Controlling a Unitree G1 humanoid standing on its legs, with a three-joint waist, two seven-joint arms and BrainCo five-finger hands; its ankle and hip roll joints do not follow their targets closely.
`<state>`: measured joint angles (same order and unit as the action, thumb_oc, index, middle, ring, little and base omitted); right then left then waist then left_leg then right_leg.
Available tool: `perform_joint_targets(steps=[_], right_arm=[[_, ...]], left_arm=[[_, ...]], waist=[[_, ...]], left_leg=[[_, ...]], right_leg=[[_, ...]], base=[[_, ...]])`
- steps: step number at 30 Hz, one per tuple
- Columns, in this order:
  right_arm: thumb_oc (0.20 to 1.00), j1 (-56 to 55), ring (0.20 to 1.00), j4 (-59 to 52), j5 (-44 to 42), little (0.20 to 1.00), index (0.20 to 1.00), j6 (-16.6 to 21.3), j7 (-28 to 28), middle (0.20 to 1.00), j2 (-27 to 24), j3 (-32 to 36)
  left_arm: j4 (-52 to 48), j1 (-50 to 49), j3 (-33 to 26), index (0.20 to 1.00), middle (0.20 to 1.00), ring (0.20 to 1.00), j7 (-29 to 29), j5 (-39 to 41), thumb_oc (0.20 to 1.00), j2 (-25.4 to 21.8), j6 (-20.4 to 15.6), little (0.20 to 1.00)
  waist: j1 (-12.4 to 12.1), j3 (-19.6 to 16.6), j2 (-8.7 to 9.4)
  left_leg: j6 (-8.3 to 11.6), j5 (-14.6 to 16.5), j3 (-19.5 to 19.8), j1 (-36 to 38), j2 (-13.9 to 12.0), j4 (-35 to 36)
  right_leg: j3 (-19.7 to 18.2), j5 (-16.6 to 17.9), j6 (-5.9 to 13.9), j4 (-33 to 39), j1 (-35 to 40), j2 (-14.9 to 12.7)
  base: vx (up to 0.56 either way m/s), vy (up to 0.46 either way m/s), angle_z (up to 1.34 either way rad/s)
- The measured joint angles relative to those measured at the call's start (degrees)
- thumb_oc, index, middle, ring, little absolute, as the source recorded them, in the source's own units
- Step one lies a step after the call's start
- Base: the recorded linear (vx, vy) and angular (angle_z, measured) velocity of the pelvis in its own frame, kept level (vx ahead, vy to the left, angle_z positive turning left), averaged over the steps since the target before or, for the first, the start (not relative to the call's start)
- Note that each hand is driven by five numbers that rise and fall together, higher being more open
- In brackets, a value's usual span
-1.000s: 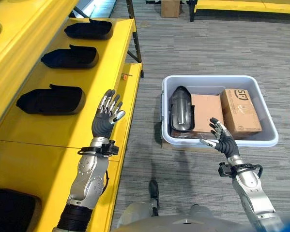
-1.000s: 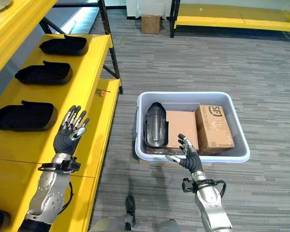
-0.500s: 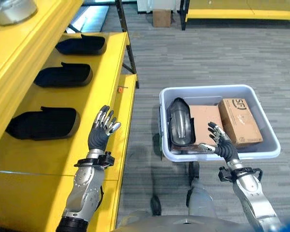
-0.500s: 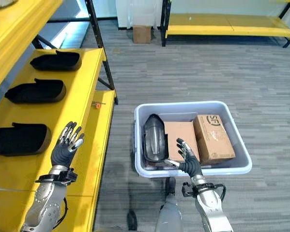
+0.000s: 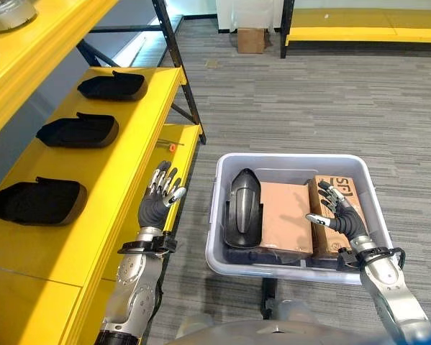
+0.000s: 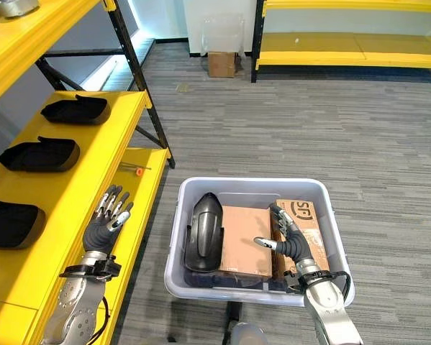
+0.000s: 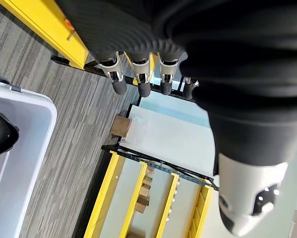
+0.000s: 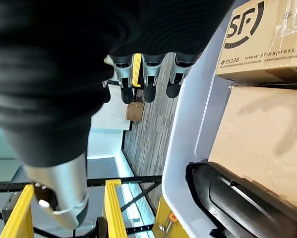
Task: Move parts from the plastic box to the shelf.
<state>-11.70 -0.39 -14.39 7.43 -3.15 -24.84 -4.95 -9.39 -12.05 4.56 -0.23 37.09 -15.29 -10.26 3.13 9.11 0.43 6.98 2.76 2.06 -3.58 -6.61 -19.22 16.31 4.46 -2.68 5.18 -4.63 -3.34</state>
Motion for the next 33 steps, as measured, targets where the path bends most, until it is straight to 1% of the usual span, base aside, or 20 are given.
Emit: perform_joint_targets(steps=[1,2,4,5,6,7,8,9,10,11,12,13,15,18,22,25,27,30,31,33], right_arm=[[1.0,0.14,1.0,-0.06,0.0,1.0,1.0,0.01,0.02,1.0,0.12,-0.02],[1.0,0.29,1.0,-0.05,0.0,1.0,1.0,0.0,0.13,1.0,0.26,-0.02],[1.0,0.7,1.0,0.04,-0.01,1.0,1.0,0.08,0.93,1.0,0.91,0.11],[1.0,0.7,1.0,0.84,-0.03,1.0,1.0,0.49,1.68,1.0,2.08,1.21],[1.0,1.24,1.0,1.48,-0.07,1.0,1.0,0.42,1.99,1.0,2.58,1.57],[1.0,1.02,1.0,1.75,-0.05,1.0,1.0,0.37,1.96,1.0,3.11,1.42],[1.0,-0.93,1.0,1.24,-0.1,1.0,1.0,0.46,2.27,1.0,3.54,3.19],[1.0,-3.42,1.0,2.0,-0.65,1.0,1.0,0.28,2.28,1.0,2.95,3.82],[1.0,-3.54,1.0,2.24,-0.85,1.0,1.0,-0.11,2.31,1.0,3.64,3.68],[1.0,-5.5,1.0,1.38,-1.8,1.0,1.0,-0.23,1.99,1.0,4.67,2.94],[1.0,-5.74,1.0,1.55,-2.11,1.0,1.0,-0.54,1.78,1.0,4.76,2.0],[1.0,-6.2,1.0,1.42,-2.26,1.0,1.0,-0.84,1.35,1.0,5.15,1.21],[1.0,-5.83,1.0,1.36,-2.27,1.0,1.0,-1.0,1.06,1.0,6.33,0.95],[1.0,-3.54,1.0,1.32,-2.27,1.0,1.0,-1.08,1.02,1.0,6.38,-0.13],[1.0,-0.99,1.0,1.29,-2.27,1.0,1.0,-1.09,0.98,1.0,6.16,-0.11],[1.0,-1.73,1.0,1.32,-2.26,1.0,1.0,-1.08,0.73,1.0,5.5,-0.14],[1.0,-2.15,1.0,1.43,-2.26,1.0,1.0,-1.34,0.43,1.0,5.44,-0.52],[1.0,-2.5,1.0,1.41,-2.27,1.0,1.0,-1.44,-0.13,1.0,4.24,-1.43],[1.0,-1.99,1.0,1.42,-2.27,1.0,1.0,-1.47,-0.2,1.0,3.42,-1.93],[1.0,-1.72,1.0,1.52,-2.29,1.0,1.0,-1.46,-0.15,1.0,3.41,-2.47]], left_arm=[[0.0,0.32,-0.02,1.0,1.0,1.0,0.01,0.49,1.0,-0.01,-0.01,1.0],[0.01,0.2,-0.06,1.0,1.0,1.0,0.0,0.57,1.0,-0.05,-0.01,1.0],[0.1,0.4,0.01,1.0,1.0,1.0,-0.05,0.56,1.0,-0.03,-0.02,1.0],[1.2,1.53,0.16,1.0,1.0,1.0,-0.06,0.57,1.0,0.01,-0.02,1.0],[2.13,2.34,-0.24,1.0,1.0,1.0,-0.16,0.6,1.0,0.13,-0.03,1.0],[2.32,1.82,-0.48,1.0,1.0,1.0,-0.19,0.6,1.0,0.03,0.09,1.0],[2.2,1.32,-0.26,1.0,1.0,1.0,-0.02,0.61,1.0,0.18,0.11,1.0],[1.81,0.56,-0.51,1.0,1.0,1.0,0.0,0.6,1.0,0.9,-0.08,1.0],[1.83,0.52,-0.82,1.0,1.0,1.0,-0.09,0.61,1.0,0.88,-0.06,1.0],[1.09,-0.11,-1.64,1.0,1.0,1.0,-0.03,0.58,1.0,0.6,-0.29,1.0],[1.14,-0.67,-2.26,1.0,1.0,1.0,-0.15,0.61,1.0,0.74,-0.26,1.0],[1.15,-1.51,-2.59,1.0,1.0,1.0,-0.29,0.61,1.0,0.23,-0.08,1.0],[1.13,-1.71,-2.54,1.0,1.0,1.0,-0.31,0.56,1.0,-1.73,0.07,1.0],[1.13,-1.54,-2.42,1.0,1.0,1.0,-0.35,0.5,1.0,-4.14,0.09,1.0],[1.12,0.88,-1.03,1.0,1.0,1.0,-0.34,0.29,1.0,-4.41,0.09,1.0],[1.11,2.92,2.13,1.0,1.0,1.0,-0.25,-2.31,1.0,-5.61,0.14,1.0],[1.09,4.04,2.74,1.0,1.0,1.0,-0.22,-3.52,1.0,-5.64,0.14,1.0],[1.14,5.31,4.2,1.0,1.0,1.0,-0.59,-5.43,1.0,-5.45,0.14,1.0],[1.19,5.84,4.38,1.0,1.0,1.0,-1.2,-6.98,1.0,-5.45,0.09,1.0],[1.96,6.31,4.48,1.0,1.0,1.0,-2.08,-8.31,1.0,-5.36,0.08,1.0]], waist=[[0.29,0.44,0.74],[0.2,1.01,1.64],[0.16,1.49,2.24],[0.6,1.65,1.69],[0.31,2.57,2.04],[-0.31,2.46,1.75],[1.17,0.75,-1.27],[1.87,-0.92,-5.3],[1.92,-1.08,-5.05],[1.98,-0.99,-3.74],[1.35,-0.93,-3.12],[0.92,-1.52,-1.94],[0.4,-2.02,0.24],[0.05,-1.98,1.18],[-0.1,-1.73,0.79],[2.06,-1.73,0.43],[2.53,-1.61,0.07],[4.28,-1.5,-0.72],[3.73,-1.12,-1.18],[4.17,-0.74,-1.63]], left_leg=[[0.09,0.11,-0.2,-1.58,-0.66,0.64],[0.24,-0.36,-1.6,-1.3,-4.67,11.14],[1.86,-2.03,-1.56,-1.79,-8.95,19.9],[2.99,-3.75,-1.9,-3.3,-11.16,23.18],[2.64,-4.28,-3.55,-3.73,-12.2,23.17],[2.74,-4.53,-4.0,-3.33,-11.98,21.34],[2.15,-4.89,-5.35,-1.93,-6.78,18.73],[-0.55,-5.98,-5.83,1.24,-3.97,22.94],[-0.9,-6.04,-6.34,1.87,-2.97,23.46],[-1.98,-5.93,-7.88,3.47,-0.46,24.85],[-3.53,-5.51,-9.25,3.63,0.75,24.9],[-4.27,-4.99,-9.73,3.5,2.51,24.87],[-4.81,-5.28,-9.8,2.96,4.41,24.58],[-4.87,-5.25,-9.69,2.84,4.73,24.56],[-4.66,-5.1,-10.96,3.16,3.84,24.6],[-4.15,-4.75,-12.87,2.66,2.67,24.91],[-3.99,-4.69,-13.31,1.77,2.28,24.92],[-3.4,-5.59,-14.59,-0.4,1.2,24.81],[-3.21,-5.78,-15.67,-1.44,0.83,24.77],[-3.16,-6.01,-16.74,-1.63,0.33,24.62]], right_leg=[[0.28,-0.17,-0.15,0.31,0.06,-0.28],[0.56,-0.37,-0.41,0.08,-0.07,-0.1],[0.16,-0.47,-0.14,-0.43,0.05,-0.05],[0.27,-1.31,1.41,-0.7,-0.14,0.33],[-0.37,-1.35,1.37,-1.39,-0.15,0.02],[-1.44,-0.94,2.01,-1.19,0.13,-0.05],[-0.86,-0.26,3.01,-0.7,1.42,-1.4],[-1.66,0.23,4.87,-0.6,2.34,-1.25],[-2.05,0.17,5.4,-0.57,2.64,-2.08],[-2.72,0.42,7.27,-0.56,3.08,-4.79],[-3.66,0.19,7.63,-1.5,2.45,-6.14],[-4.66,0.69,8.59,-0.91,2.15,-7.88],[-4.69,1.74,9.91,0.04,2.13,-9.7],[-6.8,2.09,10.44,0.07,2.15,-10.01],[-7.83,1.73,10.7,0.12,1.74,-9.02],[-9.75,1.18,10.86,0.41,-0.29,-7.9],[-10.18,1.29,10.84,0.41,-1.27,-7.54],[-11.17,2.19,10.06,0.42,-4.8,-6.37],[-12.2,2.62,9.83,0.41,-6.03,-5.87],[-12.98,3.27,9.23,0.42,-7.13,-5.25]], base=[[0.12,0.093,0.2],[0.15,0.187,0.2],[0.13,0.197,0.05],[0.15,0.236,-0.07],[0.16,0.275,-0.37],[0.17,0.302,-0.78],[0.16,0.331,-0.82],[0.14,0.315,-0.5],[0.11,0.267,-0.2],[0.04,0.115,-0.17],[0.04,0.093,-0.24],[0.04,0.083,-0.19],[0.04,0.059,0.1],[0.02,0.027,0.08],[0.02,0.015,-0.17],[-0.01,-0.025,-0.37],[-0.03,-0.038,-0.2],[-0.07,-0.089,-0.28],[-0.05,-0.055,-0.35],[-0.04,-0.055,-0.35]])
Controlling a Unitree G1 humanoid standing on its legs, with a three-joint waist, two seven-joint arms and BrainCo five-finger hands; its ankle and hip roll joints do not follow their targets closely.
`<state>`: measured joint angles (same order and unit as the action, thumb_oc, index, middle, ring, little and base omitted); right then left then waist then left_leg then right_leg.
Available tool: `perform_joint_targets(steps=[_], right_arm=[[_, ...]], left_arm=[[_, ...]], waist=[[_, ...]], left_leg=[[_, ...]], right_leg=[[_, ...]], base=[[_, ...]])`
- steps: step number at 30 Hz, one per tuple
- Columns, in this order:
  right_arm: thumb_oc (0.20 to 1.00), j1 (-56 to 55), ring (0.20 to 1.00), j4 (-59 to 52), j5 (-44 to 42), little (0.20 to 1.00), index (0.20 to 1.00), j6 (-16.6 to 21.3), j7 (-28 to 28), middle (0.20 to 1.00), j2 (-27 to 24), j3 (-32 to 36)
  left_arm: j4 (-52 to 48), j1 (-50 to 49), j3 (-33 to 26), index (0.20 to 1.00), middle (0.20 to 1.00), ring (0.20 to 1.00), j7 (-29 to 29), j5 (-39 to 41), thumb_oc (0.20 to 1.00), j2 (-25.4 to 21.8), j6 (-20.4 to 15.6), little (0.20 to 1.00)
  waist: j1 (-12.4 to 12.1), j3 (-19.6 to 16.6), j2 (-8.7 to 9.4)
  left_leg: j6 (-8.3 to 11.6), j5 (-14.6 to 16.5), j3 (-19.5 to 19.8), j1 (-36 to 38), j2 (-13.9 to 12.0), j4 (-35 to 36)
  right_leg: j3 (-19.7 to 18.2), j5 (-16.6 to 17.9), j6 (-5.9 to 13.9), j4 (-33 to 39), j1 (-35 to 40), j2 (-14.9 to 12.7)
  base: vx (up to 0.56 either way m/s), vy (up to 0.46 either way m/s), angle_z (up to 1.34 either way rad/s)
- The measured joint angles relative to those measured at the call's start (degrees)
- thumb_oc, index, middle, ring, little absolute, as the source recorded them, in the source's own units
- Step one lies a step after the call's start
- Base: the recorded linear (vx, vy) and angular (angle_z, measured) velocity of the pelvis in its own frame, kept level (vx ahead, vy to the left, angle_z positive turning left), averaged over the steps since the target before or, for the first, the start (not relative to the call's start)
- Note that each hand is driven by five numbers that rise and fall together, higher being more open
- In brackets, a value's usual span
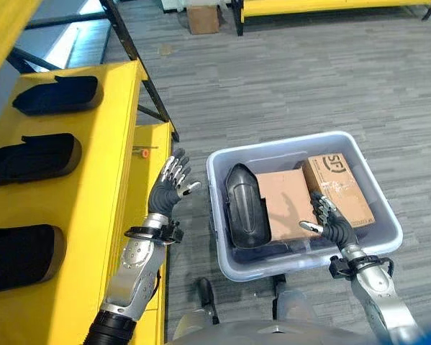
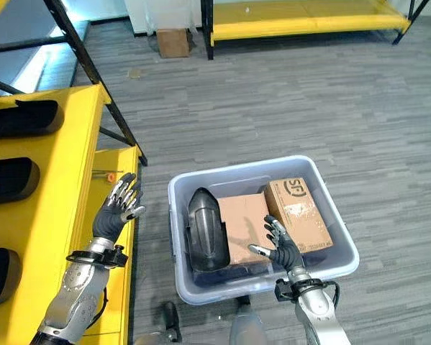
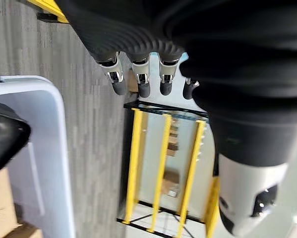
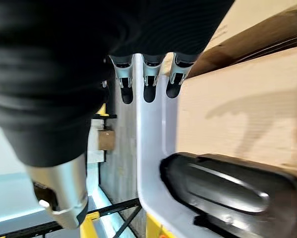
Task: Move parts from the plastic box to the shelf.
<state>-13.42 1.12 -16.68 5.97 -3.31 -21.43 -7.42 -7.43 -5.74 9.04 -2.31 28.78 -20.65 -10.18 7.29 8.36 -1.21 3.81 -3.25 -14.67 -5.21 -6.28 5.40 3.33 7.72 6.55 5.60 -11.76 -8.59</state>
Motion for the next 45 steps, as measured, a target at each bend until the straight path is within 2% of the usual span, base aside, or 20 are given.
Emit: perform_joint_targets(steps=[6,7,10,12,20,30,34,39,43,45], right_arm=[[1.0,1.3,1.0,-0.01,-0.11,1.0,1.0,0.03,0.24,1.0,-0.03,0.06],[1.0,1.54,1.0,0.02,-0.11,1.0,1.0,0.01,0.33,1.0,-0.03,-0.11],[1.0,3.13,1.0,-0.02,-0.19,1.0,1.0,0.26,1.55,1.0,-0.04,0.05],[1.0,4.4,1.0,-0.02,-1.24,1.0,1.0,0.25,2.36,1.0,-0.04,-0.07],[1.0,5.45,1.0,-0.11,-1.21,1.0,1.0,0.76,4.53,1.0,-1.78,-0.02],[1.0,7.0,1.0,-2.57,-1.21,1.0,1.0,2.53,6.51,1.0,-1.77,-0.09],[1.0,7.04,1.0,-3.89,-1.22,1.0,1.0,2.56,7.64,1.0,-1.75,-0.2],[1.0,6.88,1.0,-4.48,-1.23,1.0,1.0,3.38,8.35,1.0,-1.78,-0.65],[1.0,6.67,1.0,-4.75,-1.37,1.0,1.0,4.47,9.05,1.0,-1.78,-1.3],[1.0,6.26,1.0,-6.61,-2.17,1.0,1.0,4.81,9.12,1.0,-2.04,-2.01]], left_arm=[[0.74,4.74,0.55,1.0,1.0,1.0,-1.14,-3.74,1.0,0.26,-0.3,1.0],[1.78,5.21,1.0,1.0,1.0,1.0,-1.9,-4.25,1.0,0.29,-0.25,1.0],[5.12,8.38,1.58,1.0,1.0,1.0,-4.07,-5.23,1.0,0.9,-0.59,1.0],[6.86,10.26,1.76,1.0,1.0,1.0,-5.7,-5.91,1.0,2.38,-0.56,1.0],[11.04,12.86,2.16,1.0,1.0,1.0,-8.21,-7.71,1.0,2.61,-0.83,1.0],[17.29,14.99,2.24,1.0,1.0,1.0,-11.75,-9.45,1.0,3.63,-1.4,1.0],[23.28,17.86,2.15,1.0,1.0,1.0,-13.67,-9.51,1.0,4.21,-1.46,1.0],[25.16,19.73,2.23,1.0,1.0,1.0,-15.37,-9.78,1.0,4.6,-1.49,1.0],[32.67,23.09,2.17,1.0,1.0,1.0,-18.31,-10.01,1.0,4.6,-1.46,1.0],[35.66,24.52,1.81,1.0,1.0,1.0,-20.16,-11.46,1.0,4.37,-1.47,1.0]], waist=[[1.23,1.79,-1.33],[1.54,2.21,-1.34],[1.89,2.85,-1.43],[2.77,4.86,-1.61],[2.95,6.49,-1.47],[4.67,8.59,0.72],[5.96,8.83,0.86],[6.63,9.08,1.2],[8.11,9.16,1.3],[8.33,10.03,2.49]], left_leg=[[0.43,-0.26,-0.92,-1.86,-1.15,-0.01],[0.48,-0.3,-1.29,-1.85,-1.29,-0.01],[0.78,-0.64,-2.45,-4.28,-1.53,-0.01],[0.88,-1.12,-2.86,-5.54,-1.81,-0.01],[1.01,-1.19,-4.33,-7.78,-2.17,0.0],[1.02,-1.18,-6.64,-8.25,-2.75,0.0],[1.13,-1.19,-7.31,-9.57,-3.17,0.0],[1.33,-1.32,-8.38,-9.77,-3.72,0.01],[2.34,-1.31,-8.81,-11.92,-3.87,0.03],[2.35,-1.31,-9.98,-12.52,-3.94,0.04]], right_leg=[[-0.87,0.1,-0.19,-0.01,-2.28,1.27],[-1.11,0.62,-0.67,-0.03,-2.54,1.49],[-2.36,0.86,-0.47,0.0,-5.78,1.84],[-2.64,2.08,-1.27,-0.28,-7.34,2.27],[-4.01,2.12,-1.25,-0.08,-10.42,2.91],[-6.03,2.37,-1.29,-0.28,-12.29,3.87],[-6.88,2.79,-1.2,-0.3,-14.18,4.53],[-7.56,3.55,-1.85,-0.3,-15.0,5.25],[-8.11,3.77,-1.6,-0.29,-17.53,5.61],[-9.37,4.37,-1.53,-0.3,-18.96,5.96]], base=[[-0.04,-0.054,-0.11],[-0.1,-0.069,-0.12],[-0.08,-0.067,-0.2],[-0.04,-0.034,-0.16],[-0.03,-0.017,-0.09],[-0.02,-0.015,-0.11],[-0.02,-0.017,-0.13],[0.02,0.008,-0.11],[-0.04,-0.014,-0.11],[-0.04,-0.01,-0.23]])
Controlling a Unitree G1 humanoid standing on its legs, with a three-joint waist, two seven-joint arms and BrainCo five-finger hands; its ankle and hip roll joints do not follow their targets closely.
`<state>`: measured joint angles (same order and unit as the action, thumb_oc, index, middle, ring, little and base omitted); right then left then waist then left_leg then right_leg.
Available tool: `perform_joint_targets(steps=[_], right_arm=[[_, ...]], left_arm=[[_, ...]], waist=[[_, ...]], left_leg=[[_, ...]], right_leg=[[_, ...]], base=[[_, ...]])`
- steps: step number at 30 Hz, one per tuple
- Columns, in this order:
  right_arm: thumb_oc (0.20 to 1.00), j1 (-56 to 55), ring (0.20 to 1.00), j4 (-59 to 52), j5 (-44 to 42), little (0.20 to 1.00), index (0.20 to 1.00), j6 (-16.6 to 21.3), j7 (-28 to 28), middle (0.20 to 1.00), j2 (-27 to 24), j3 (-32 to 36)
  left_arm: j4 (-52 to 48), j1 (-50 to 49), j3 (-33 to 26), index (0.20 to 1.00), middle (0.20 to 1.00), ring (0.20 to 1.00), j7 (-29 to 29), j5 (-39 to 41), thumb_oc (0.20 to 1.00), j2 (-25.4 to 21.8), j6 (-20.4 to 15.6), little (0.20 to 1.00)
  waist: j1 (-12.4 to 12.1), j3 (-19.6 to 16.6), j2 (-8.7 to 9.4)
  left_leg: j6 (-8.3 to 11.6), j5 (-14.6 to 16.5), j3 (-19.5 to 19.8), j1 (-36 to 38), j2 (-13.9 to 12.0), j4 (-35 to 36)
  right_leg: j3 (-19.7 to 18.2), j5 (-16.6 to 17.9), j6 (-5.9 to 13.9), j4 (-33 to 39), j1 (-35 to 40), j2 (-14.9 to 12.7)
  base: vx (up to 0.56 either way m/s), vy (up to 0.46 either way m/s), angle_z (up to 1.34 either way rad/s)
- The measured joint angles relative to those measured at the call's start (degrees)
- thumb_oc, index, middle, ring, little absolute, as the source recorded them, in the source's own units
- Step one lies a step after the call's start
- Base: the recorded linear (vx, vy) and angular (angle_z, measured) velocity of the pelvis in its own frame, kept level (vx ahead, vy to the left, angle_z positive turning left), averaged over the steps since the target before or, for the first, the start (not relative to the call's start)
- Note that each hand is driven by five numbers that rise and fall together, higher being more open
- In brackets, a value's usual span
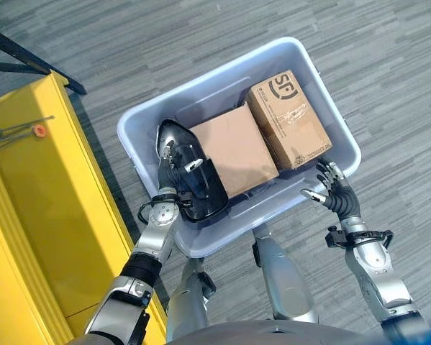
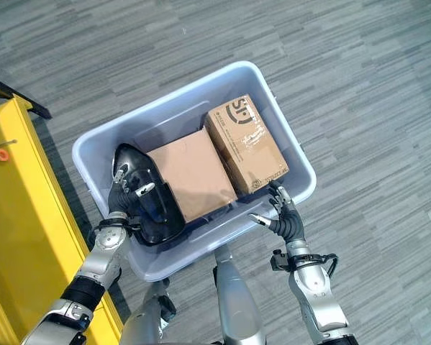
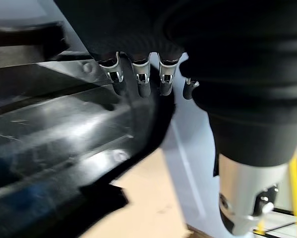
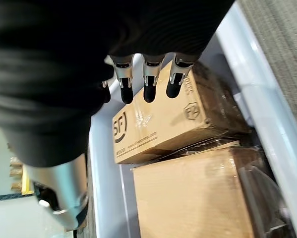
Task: Move parts from the plastic box to the shelf.
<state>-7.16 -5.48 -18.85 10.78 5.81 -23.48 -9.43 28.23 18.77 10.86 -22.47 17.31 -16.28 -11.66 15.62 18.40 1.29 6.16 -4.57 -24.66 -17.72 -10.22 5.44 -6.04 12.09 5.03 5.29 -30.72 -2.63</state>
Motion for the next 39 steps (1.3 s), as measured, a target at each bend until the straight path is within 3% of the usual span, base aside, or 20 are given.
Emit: perform_joint_targets(steps=[8,12,18,33,39], right_arm=[[1.0,-0.14,1.0,-0.48,-0.15,1.0,1.0,1.79,0.47,1.0,-0.13,-0.57],[1.0,-0.19,1.0,-2.59,-0.68,1.0,1.0,2.22,0.89,1.0,-1.59,-2.0],[1.0,-0.51,1.0,-4.35,-2.31,1.0,1.0,2.31,0.64,1.0,-2.34,-2.48],[1.0,-0.5,1.0,-4.91,-2.48,1.0,1.0,4.06,-1.11,1.0,-2.48,-2.19],[1.0,-0.51,1.0,-5.4,-3.83,1.0,1.0,4.55,-1.3,1.0,-2.49,-1.96]], left_arm=[[2.9,3.71,-1.89,1.0,1.0,1.0,-4.85,-0.5,1.0,-0.39,-1.68,1.0],[6.88,8.39,-3.36,1.0,1.0,1.0,-7.62,-1.1,1.0,-3.36,-2.98,1.0],[11.85,15.01,-2.53,1.0,1.0,1.0,-8.11,-1.18,1.0,-5.23,-4.29,1.0],[11.05,20.45,11.66,1.0,1.0,1.0,-5.22,-20.58,1.0,-9.69,2.4,1.0],[11.61,21.74,13.25,1.0,1.0,1.0,-4.61,-24.85,1.0,-9.44,3.14,1.0]], waist=[[0.36,1.52,1.96],[-0.33,3.43,4.23],[0.73,3.54,4.48],[2.49,3.54,4.56],[3.53,3.43,4.69]], left_leg=[[0.94,-0.59,-0.29,-2.89,-1.08,0.0],[1.7,-1.09,-1.01,-3.51,-1.82,0.0],[1.9,-1.33,-1.44,-5.01,-2.1,0.0],[2.11,-1.16,-3.13,-4.58,-1.82,0.0],[2.21,-1.08,-3.63,-4.34,-1.83,0.0]], right_leg=[[-0.16,0.76,-0.33,-0.01,-3.15,1.17],[-0.71,1.13,-0.03,-0.01,-4.26,2.07],[-0.98,1.21,0.18,0.0,-5.93,2.43],[-2.23,1.41,0.32,-0.02,-6.36,2.64],[-2.94,1.69,0.59,-0.03,-6.64,3.06]], base=[[-0.03,-0.019,-0.04],[-0.03,-0.016,-0.09],[0.0,0.003,-0.02],[0.01,0.009,-0.03],[0.02,0.021,-0.07]])
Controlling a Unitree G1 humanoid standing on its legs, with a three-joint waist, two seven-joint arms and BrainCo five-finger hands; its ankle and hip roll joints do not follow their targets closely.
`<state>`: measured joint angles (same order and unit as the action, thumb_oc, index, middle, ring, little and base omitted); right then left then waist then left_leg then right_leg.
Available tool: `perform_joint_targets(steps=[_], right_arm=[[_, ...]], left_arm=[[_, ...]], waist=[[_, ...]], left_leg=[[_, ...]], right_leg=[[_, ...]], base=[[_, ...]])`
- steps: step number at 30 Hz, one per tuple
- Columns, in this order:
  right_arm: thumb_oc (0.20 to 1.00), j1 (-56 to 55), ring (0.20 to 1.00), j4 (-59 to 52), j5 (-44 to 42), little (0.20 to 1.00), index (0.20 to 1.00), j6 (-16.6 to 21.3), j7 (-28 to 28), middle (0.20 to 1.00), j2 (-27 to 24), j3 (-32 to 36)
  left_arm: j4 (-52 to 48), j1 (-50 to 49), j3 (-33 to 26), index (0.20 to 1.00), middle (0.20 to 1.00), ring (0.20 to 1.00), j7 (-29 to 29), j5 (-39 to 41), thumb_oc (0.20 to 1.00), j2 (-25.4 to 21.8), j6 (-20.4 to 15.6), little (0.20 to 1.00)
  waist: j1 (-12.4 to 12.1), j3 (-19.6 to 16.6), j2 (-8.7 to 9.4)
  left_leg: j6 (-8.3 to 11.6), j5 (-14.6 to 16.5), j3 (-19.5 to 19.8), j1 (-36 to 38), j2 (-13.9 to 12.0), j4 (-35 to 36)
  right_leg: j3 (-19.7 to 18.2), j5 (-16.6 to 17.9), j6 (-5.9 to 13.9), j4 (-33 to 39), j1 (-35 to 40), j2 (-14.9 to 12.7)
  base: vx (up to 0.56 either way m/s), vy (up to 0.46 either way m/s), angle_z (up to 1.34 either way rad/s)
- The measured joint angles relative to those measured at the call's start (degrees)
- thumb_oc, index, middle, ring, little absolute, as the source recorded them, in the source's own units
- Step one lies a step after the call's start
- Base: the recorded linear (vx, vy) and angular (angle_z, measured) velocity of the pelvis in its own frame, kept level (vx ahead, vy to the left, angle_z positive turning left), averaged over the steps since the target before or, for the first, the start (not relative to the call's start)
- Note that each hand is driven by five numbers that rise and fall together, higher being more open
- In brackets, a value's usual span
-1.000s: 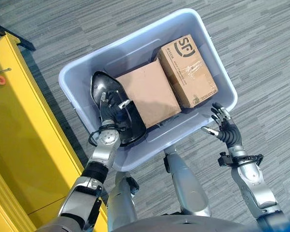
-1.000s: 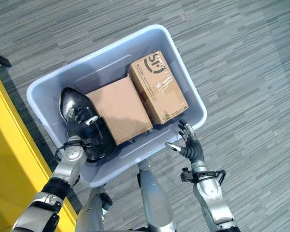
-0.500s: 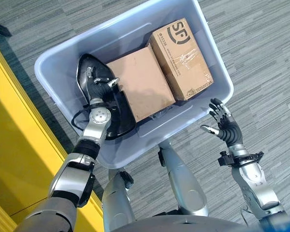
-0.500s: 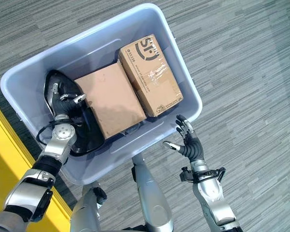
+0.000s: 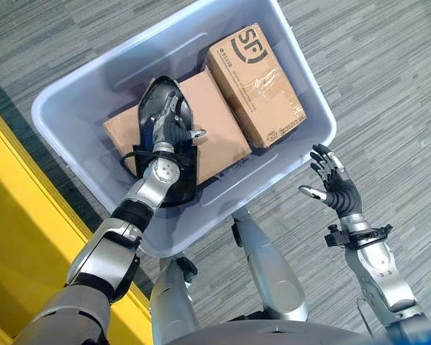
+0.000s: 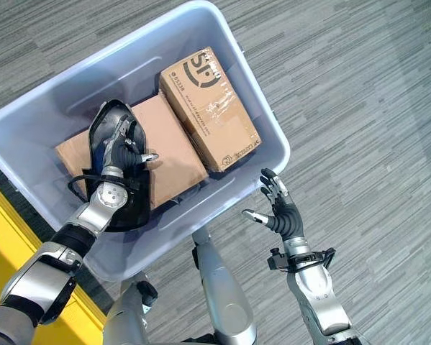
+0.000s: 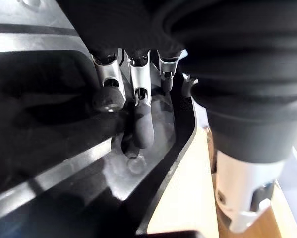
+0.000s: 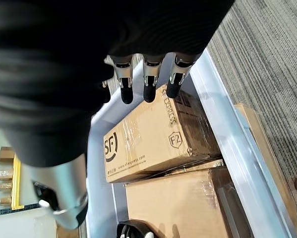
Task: Move parts from the plastic box to the shelf.
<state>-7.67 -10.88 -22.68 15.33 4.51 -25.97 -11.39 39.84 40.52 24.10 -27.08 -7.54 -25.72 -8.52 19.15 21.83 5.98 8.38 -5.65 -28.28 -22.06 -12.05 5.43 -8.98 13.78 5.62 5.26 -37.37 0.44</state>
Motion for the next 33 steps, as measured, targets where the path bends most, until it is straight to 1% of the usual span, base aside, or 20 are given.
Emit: perform_joint_targets(steps=[3,5,8,10,11,14,15,16,18,19,20,22,23,25,26,33], right_arm=[[1.0,0.01,1.0,-1.34,-0.28,1.0,1.0,0.21,-0.11,1.0,0.0,0.35],[1.0,0.01,1.0,-1.44,-0.32,1.0,1.0,0.21,-0.23,1.0,0.0,0.37],[1.0,0.01,1.0,-1.46,-0.34,1.0,1.0,0.21,-0.26,1.0,0.01,0.46],[1.0,0.03,1.0,-1.46,-0.32,1.0,1.0,0.21,-0.26,1.0,0.01,0.76],[1.0,0.02,1.0,-1.43,-0.32,1.0,1.0,0.21,-0.22,1.0,0.01,1.11],[1.0,0.06,1.0,-1.45,-0.28,1.0,1.0,0.33,0.05,1.0,0.01,1.91],[1.0,0.04,1.0,-1.43,-0.29,1.0,1.0,0.36,0.11,1.0,0.0,1.94],[1.0,0.05,1.0,-1.43,-0.29,1.0,1.0,0.4,0.13,1.0,0.01,1.94],[1.0,-0.05,1.0,-1.38,-0.27,1.0,1.0,0.62,0.24,1.0,0.01,2.34],[1.0,-0.17,1.0,-1.31,-0.28,1.0,1.0,0.66,0.26,1.0,-0.01,2.79],[1.0,-0.01,1.0,-1.03,-0.25,1.0,1.0,0.66,0.25,1.0,-0.06,3.33],[1.0,-0.08,1.0,-1.03,-0.23,1.0,1.0,0.68,0.38,1.0,-0.11,4.24],[1.0,-0.04,1.0,-1.03,-0.19,1.0,1.0,0.69,0.41,1.0,-0.69,4.28],[1.0,-0.92,1.0,-1.11,-0.16,1.0,1.0,0.75,0.38,1.0,-1.78,5.03],[1.0,-2.12,1.0,-1.07,-0.16,1.0,1.0,0.75,0.44,1.0,-2.08,5.87],[1.0,-2.24,1.0,-1.12,0.03,1.0,1.0,0.77,0.83,1.0,-2.11,6.54]], left_arm=[[-0.01,0.14,0.69,1.0,1.0,1.0,0.71,-0.96,1.0,0.23,0.13,1.0],[-0.02,-0.06,0.69,1.0,1.0,1.0,1.33,-1.12,1.0,0.32,0.14,1.0],[-0.31,-1.09,0.69,1.0,1.0,1.0,2.15,-1.1,1.0,0.46,-0.02,1.0],[-1.05,-1.1,2.24,1.0,1.0,1.0,2.34,-2.24,1.0,-0.63,0.36,1.0],[-3.67,-2.22,4.35,1.0,1.0,1.0,3.34,-3.27,1.0,-1.58,0.39,1.0],[-6.45,-4.93,4.95,1.0,1.0,1.0,4.76,-4.37,1.0,-1.57,0.4,1.0],[-11.07,-7.81,3.83,1.0,1.0,1.0,5.0,-4.28,1.0,-1.8,0.23,1.0],[-12.14,-8.71,3.21,1.0,1.0,1.0,4.99,-4.32,1.0,-2.04,-0.02,1.0],[-19.34,-12.68,1.03,1.0,1.0,1.0,5.32,-4.35,1.0,-4.09,-0.95,1.0],[-21.64,-13.45,-0.25,1.0,1.0,1.0,5.35,-4.33,1.0,-3.91,-1.43,1.0],[-23.75,-15.72,-2.13,1.0,1.0,1.0,5.6,-4.33,1.0,-4.7,-1.84,1.0],[-29.61,-19.34,-4.46,1.0,1.0,1.0,5.44,-4.37,1.0,-5.91,-1.97,1.0],[-30.69,-21.11,-5.3,1.0,1.0,1.0,5.75,-4.47,1.0,-6.63,-2.19,1.0],[-36.0,-24.6,-8.37,1.0,1.0,1.0,6.06,-4.46,1.0,-6.77,-2.63,1.0],[-36.8,-25.63,-9.01,1.0,1.0,1.0,5.98,-4.43,1.0,-6.61,-3.33,1.0],[-41.92,-31.31,-14.06,1.0,1.0,1.0,5.88,-4.31,1.0,-6.03,-3.72,1.0]], waist=[[0.05,-0.04,0.01],[0.01,-0.16,0.16],[0.01,-0.4,0.12],[-0.12,-0.61,0.01],[-0.1,-0.85,-0.02],[-0.99,-1.5,-0.43],[-1.29,-1.61,-0.65],[-1.48,-1.8,-1.02],[-2.67,-2.28,-1.94],[-2.84,-2.63,-2.62],[-4.13,-3.28,-3.89],[-4.36,-3.82,-4.92],[-5.37,-4.08,-5.44],[-5.45,-4.14,-5.56],[-6.1,-4.15,-5.61],[-6.31,-4.16,-5.79]], left_leg=[[0.0,0.0,-0.77,0.26,0.01,0.0],[0.02,0.01,-1.05,0.48,-0.01,0.0],[0.03,0.02,-1.39,0.85,-0.01,0.01],[0.06,0.0,-1.39,0.99,0.02,0.01],[0.07,-0.01,-1.44,1.03,0.04,0.01],[0.07,-0.03,-1.54,1.53,0.08,-0.01],[0.07,-0.04,-1.67,2.16,0.07,-0.01],[0.07,-0.04,-1.65,2.46,0.08,-0.01],[0.07,-0.04,-1.68,3.1,0.08,0.0],[0.07,-0.04,-1.65,3.1,0.06,0.01],[0.04,-0.06,-1.49,3.15,0.13,0.02],[0.0,-0.09,-1.2,3.15,0.19,0.03],[-0.16,-0.22,-0.88,3.23,0.31,0.01],[-0.37,-0.43,-0.86,3.19,0.44,-0.03],[-0.4,-0.47,-0.75,3.21,0.42,-0.02],[-0.43,-0.62,0.39,3.28,0.52,0.01]], right_leg=[[-0.54,0.13,0.02,-0.01,-0.08,0.11],[-0.91,0.55,-0.5,-0.01,-0.08,0.25],[-1.2,0.53,-0.47,0.0,0.01,0.37],[-1.21,0.55,-0.49,-0.01,0.09,0.36],[-1.24,0.58,-0.54,-0.01,0.09,0.34],[-1.24,0.91,-0.95,-0.02,0.51,0.35],[-1.25,0.98,-1.04,-0.02,1.13,0.38],[-1.22,0.95,-1.02,-0.02,1.46,0.32],[-1.21,0.67,-0.72,-0.01,2.04,0.2],[-1.21,0.65,-0.74,0.0,2.03,0.14],[-1.15,0.55,-0.83,0.0,2.16,-0.04],[-1.02,0.49,-0.97,0.0,2.29,-0.14],[-0.69,0.5,-0.98,0.0,2.61,-0.37],[-0.51,0.7,-1.14,-0.01,2.65,-0.55],[-0.27,0.7,-1.2,0.0,2.78,-0.63],[0.34,0.58,-1.27,0.01,3.26,-0.85]], base=[[0.01,0.01,-0.08],[0.02,0.014,-0.07],[0.02,0.013,-0.06],[0.0,0.0,0.0],[0.0,0.0,0.0],[0.01,0.007,-0.01],[0.0,0.0,0.0],[0.0,0.0,0.0],[0.0,0.0,0.0],[0.01,0.007,0.04],[0.01,0.007,0.04],[0.0,0.0,0.08],[-0.07,-0.054,0.1],[-0.07,-0.051,0.09],[0.01,0.0,0.09],[0.0,-0.003,0.04]])
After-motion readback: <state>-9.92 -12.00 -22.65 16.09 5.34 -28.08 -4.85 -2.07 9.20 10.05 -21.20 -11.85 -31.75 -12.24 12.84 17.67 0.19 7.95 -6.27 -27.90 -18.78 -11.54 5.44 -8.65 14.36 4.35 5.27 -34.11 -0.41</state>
